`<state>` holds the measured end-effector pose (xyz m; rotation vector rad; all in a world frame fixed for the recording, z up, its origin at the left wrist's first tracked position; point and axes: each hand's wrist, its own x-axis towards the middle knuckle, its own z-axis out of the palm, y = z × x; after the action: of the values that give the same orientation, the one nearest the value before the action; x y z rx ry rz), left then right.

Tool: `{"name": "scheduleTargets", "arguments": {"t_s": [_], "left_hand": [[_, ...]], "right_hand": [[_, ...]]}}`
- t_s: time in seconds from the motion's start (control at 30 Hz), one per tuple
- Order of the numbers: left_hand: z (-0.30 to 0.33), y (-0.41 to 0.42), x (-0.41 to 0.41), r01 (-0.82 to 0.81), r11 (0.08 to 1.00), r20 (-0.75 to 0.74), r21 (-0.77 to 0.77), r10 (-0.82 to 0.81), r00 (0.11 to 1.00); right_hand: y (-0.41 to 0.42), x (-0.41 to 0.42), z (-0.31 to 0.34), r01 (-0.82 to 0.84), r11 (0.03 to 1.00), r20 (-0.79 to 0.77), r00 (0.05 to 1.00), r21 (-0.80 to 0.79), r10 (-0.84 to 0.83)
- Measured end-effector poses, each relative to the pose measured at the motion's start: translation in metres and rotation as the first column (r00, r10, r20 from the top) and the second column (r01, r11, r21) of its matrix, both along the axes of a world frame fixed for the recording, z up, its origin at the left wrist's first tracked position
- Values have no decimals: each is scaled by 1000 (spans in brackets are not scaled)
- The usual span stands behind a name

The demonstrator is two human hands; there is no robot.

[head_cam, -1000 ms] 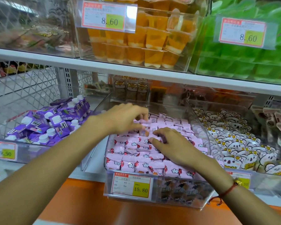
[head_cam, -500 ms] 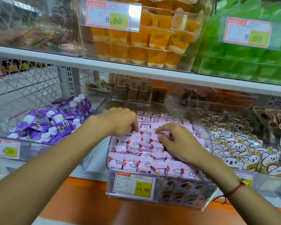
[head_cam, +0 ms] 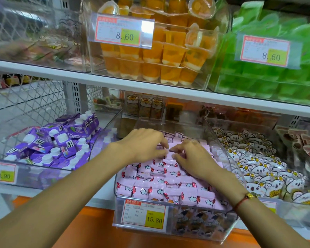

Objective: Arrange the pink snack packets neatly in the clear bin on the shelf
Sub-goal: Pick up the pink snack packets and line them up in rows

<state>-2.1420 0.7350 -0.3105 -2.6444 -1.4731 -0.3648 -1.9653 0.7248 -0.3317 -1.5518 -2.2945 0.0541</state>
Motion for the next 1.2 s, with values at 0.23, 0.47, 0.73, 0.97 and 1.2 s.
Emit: {"name": "scheduleTargets", "arguments": {"t_s": [0.23, 0.47, 0.73, 0.97, 1.2], "left_hand": [[-5, -3, 5, -90, 995, -4, -33, 90, 996], [-11, -4, 8, -125, 992, 25, 3, 125, 992], [9, 1, -4, -49, 952, 198, -301, 112, 974], [37, -6, -10, 344, 866, 670, -363, -14, 742], [38, -1, -14, 330, 772, 783, -544, 327, 529]], "right_hand": [[-7, -2, 7, -33, 992, 32, 999, 125, 29], [-5, -3, 6, -2, 975, -43, 999, 223, 12], [-23, -3, 27, 214, 892, -717, 680, 398, 157], [-28, -4, 32, 166, 982, -987, 119, -89, -109], [-30, 4, 28, 149, 982, -864, 473, -118, -175]]}}
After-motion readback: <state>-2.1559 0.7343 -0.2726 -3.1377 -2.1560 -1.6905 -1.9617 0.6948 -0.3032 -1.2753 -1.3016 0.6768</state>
